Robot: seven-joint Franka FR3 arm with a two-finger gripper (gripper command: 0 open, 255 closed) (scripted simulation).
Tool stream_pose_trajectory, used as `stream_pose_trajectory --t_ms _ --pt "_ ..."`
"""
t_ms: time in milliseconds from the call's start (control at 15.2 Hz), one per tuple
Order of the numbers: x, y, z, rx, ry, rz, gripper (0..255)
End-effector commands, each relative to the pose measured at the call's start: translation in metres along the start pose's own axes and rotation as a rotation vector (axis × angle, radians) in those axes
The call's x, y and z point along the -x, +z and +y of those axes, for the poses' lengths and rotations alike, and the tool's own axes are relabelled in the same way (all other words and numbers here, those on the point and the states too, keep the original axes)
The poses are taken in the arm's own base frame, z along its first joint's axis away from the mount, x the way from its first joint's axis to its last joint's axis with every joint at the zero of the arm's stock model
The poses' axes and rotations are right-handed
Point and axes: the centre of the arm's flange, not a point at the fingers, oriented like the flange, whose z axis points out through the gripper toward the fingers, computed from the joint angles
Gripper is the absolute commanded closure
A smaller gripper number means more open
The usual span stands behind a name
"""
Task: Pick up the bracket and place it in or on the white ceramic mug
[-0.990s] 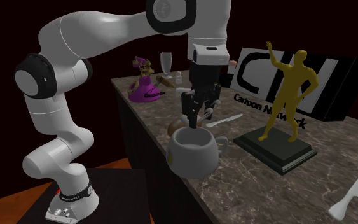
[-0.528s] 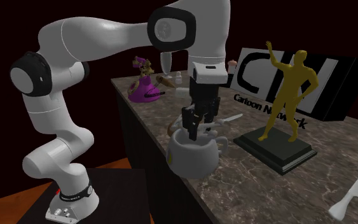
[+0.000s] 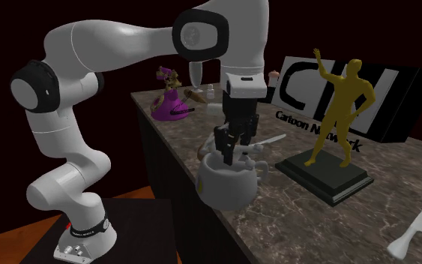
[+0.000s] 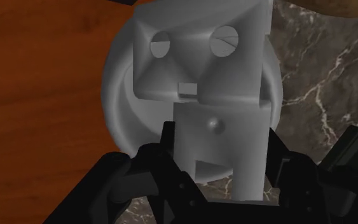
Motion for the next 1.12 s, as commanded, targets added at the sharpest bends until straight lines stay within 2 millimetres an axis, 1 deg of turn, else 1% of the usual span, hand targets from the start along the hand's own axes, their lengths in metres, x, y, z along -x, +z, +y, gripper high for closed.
stream_pose_trajectory --t_ms 0,330,528,594,1056 --pt "-0.002 0.006 0.001 0.008 0.003 -0.012 0" --pt "-0.002 0.006 0.001 0.008 0.003 -0.012 0" --pt "-0.003 -0.034 0.000 0.008 0.003 -0.012 0" --pt "-0.003 -0.044 0.000 0.008 0.003 -0.012 0" --pt "-0.003 -0.044 0.000 0.008 0.003 -0.012 0"
